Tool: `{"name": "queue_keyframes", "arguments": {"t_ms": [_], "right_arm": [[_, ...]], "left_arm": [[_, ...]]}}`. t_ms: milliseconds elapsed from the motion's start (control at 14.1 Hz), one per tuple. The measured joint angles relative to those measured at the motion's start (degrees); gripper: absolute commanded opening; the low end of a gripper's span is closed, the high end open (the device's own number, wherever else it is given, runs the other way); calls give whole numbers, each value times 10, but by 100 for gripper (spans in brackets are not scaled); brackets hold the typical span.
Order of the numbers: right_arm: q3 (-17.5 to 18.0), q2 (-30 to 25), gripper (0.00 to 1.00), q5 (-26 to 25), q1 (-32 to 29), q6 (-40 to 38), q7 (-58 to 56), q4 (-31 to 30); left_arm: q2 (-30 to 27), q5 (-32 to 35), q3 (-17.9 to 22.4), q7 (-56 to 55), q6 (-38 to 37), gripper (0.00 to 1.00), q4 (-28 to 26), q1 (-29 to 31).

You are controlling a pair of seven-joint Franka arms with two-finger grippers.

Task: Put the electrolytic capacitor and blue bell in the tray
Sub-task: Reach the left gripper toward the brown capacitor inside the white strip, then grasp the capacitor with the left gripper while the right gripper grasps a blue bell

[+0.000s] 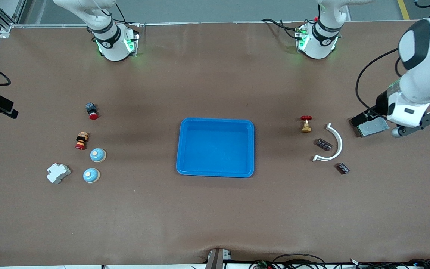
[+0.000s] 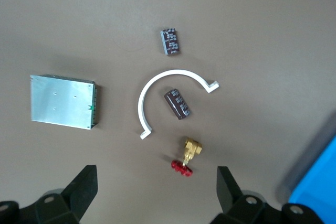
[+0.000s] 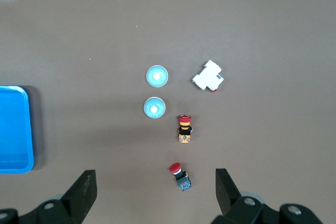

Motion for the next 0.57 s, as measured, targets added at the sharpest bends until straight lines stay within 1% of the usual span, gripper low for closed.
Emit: {"name": "queue_keyframes", "arguments": {"t_ms": [71, 142, 212, 283, 425, 566], "right_arm": [[0, 0, 100, 3, 0, 6, 0, -7], [1, 0, 100, 10, 1, 13, 3, -18], [1, 0, 100, 20, 3, 27, 12, -36], [1, 0, 100, 25, 7, 50, 22, -62], [1, 0, 100, 28, 13, 112, 31, -128], [1, 1, 100, 28, 17, 189, 34, -204]], "left_arm": [[0, 0, 0, -14, 26, 89, -24, 0], [0, 0, 0, -30, 52, 89, -47, 0], [2, 0, 0, -50, 83, 95, -71, 1], [5, 0, 0, -67, 115, 95, -94, 1], [24, 0, 0, -99, 171, 95, -123, 1], [58, 0, 0, -137, 221, 95, -137, 2]]}}
